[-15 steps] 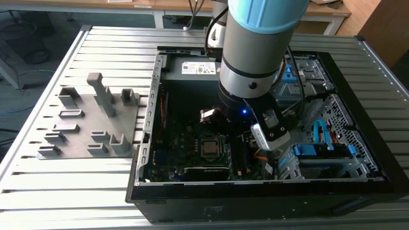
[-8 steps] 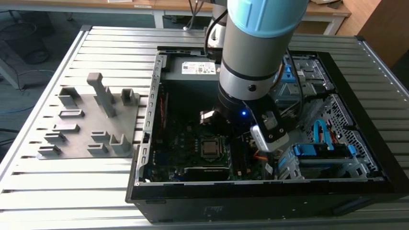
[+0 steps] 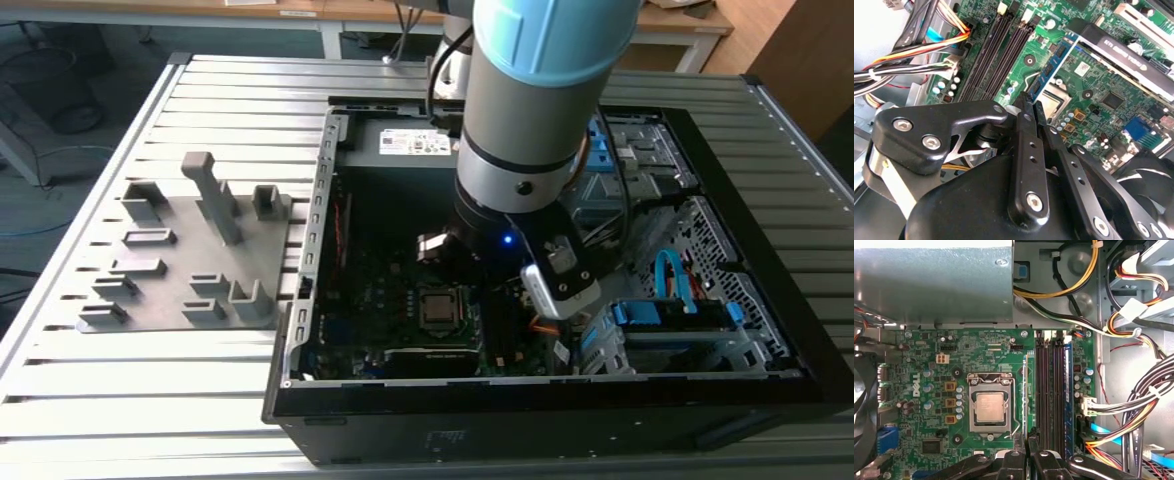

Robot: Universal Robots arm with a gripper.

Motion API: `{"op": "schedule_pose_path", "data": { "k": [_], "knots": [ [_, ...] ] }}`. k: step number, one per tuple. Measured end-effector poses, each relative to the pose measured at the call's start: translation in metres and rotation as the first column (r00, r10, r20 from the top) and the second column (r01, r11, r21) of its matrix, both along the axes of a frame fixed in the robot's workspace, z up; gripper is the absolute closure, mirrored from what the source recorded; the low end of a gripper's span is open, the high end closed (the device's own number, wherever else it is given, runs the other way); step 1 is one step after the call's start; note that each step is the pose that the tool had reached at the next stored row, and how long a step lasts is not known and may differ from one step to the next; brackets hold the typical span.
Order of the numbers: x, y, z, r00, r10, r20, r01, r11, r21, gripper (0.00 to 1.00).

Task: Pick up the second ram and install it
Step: 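Insert the second ram into the second slot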

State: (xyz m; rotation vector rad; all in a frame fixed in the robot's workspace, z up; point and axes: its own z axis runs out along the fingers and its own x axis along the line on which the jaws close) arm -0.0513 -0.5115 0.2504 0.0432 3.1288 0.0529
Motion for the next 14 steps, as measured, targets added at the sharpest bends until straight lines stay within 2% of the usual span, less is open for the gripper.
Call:
{"op": "schedule_pose_path", "data": {
  "k": [14],
  "knots": [
    [-0.0001,0.0051,-0.0046,1.0,0.0,0.0,0.0,1.0,0.0008,0.86]
  ]
}}
